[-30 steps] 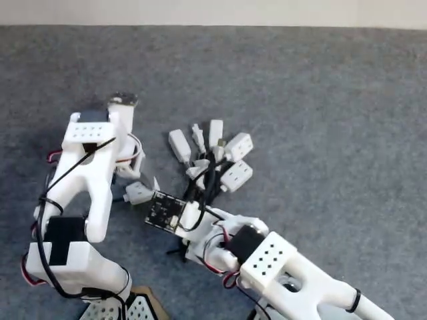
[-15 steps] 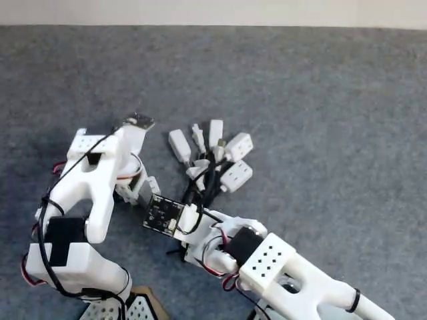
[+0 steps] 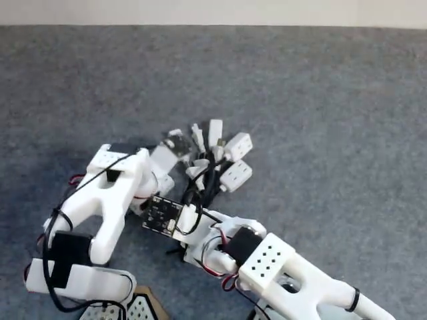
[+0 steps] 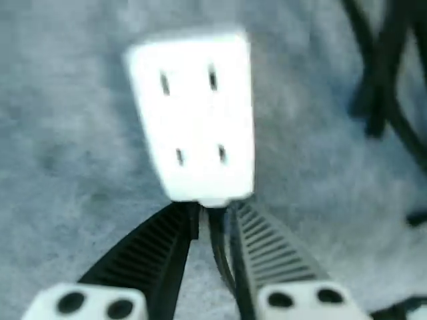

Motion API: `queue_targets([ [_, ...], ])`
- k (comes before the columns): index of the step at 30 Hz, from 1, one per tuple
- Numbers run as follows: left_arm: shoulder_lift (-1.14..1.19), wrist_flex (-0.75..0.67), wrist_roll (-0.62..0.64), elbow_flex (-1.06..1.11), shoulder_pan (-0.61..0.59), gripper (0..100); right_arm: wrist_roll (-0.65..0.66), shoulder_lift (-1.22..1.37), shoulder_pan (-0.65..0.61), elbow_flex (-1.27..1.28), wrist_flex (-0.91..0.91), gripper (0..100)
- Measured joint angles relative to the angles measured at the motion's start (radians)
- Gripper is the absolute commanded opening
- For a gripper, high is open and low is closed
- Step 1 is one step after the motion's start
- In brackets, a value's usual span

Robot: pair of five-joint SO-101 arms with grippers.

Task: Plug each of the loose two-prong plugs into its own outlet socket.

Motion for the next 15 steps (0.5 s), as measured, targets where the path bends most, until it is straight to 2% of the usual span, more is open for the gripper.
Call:
queue_targets([
  [3,0.002,0.054,-0.109,0.000,-0.015,5,0.000,0.000,0.000,0.000,0.000,0.6],
  [8,-0.055,0.147,-0.273,0.012,-0.114,5,0.000,0.000,0.000,0.000,0.000,0.6],
  [15,-0.252,0.382,-0.516,0.014,-0.279,5,0.000,0.000,0.000,0.000,0.000,0.6],
])
